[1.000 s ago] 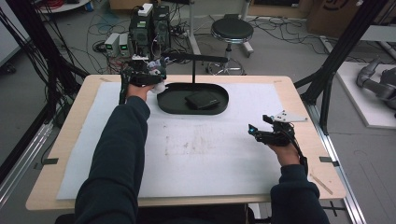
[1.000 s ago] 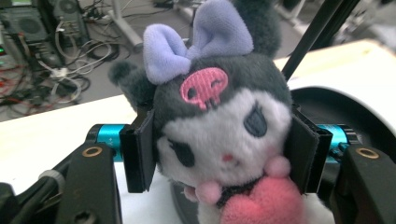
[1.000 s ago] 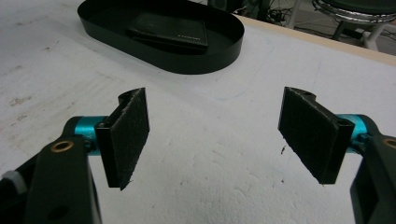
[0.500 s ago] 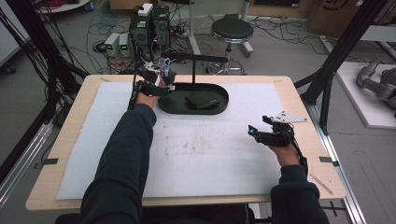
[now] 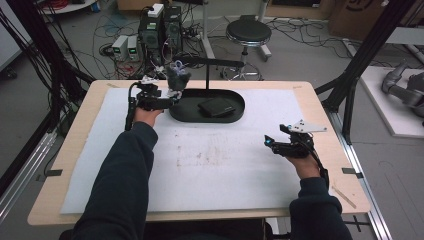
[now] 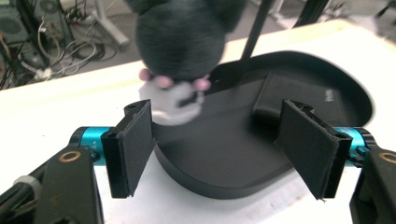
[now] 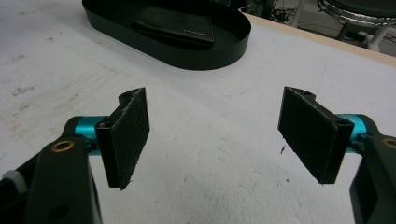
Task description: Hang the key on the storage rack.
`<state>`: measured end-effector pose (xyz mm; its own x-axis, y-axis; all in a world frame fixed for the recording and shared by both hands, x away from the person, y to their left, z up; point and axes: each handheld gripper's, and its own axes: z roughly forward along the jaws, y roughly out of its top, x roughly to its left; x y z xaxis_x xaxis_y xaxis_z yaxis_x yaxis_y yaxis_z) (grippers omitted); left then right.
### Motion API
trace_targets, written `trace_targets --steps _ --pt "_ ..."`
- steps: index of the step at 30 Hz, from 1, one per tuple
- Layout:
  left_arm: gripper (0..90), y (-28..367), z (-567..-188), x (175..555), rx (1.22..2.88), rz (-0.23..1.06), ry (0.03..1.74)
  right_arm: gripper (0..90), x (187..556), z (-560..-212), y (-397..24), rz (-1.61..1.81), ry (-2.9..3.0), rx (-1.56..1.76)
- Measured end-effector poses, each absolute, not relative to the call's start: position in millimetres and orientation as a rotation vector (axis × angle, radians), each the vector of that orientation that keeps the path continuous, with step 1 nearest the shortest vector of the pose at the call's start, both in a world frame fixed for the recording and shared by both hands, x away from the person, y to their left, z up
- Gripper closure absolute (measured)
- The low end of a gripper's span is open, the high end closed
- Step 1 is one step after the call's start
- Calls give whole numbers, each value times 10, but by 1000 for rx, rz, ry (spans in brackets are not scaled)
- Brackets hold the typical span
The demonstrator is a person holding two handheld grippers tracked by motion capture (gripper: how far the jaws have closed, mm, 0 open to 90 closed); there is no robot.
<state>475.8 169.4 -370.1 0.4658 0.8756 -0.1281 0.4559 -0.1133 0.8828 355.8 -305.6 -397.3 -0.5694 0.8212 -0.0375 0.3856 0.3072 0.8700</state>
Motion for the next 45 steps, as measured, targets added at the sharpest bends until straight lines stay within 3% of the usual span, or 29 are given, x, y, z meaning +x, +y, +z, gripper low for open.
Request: trace_targets --steps 13,23,45 --pt "270 1979 -3642 4193 1633 577 994 217 3540 -3992 -3048 1167 2102 1055" --pt "202 2139 -3702 3845 1589 600 964 217 3497 -3981 -3018 1143 2100 1042" --pt "202 2321 -4002 3466 1611 613 949 218 3492 -4010 -3044 1125 2095 1065"
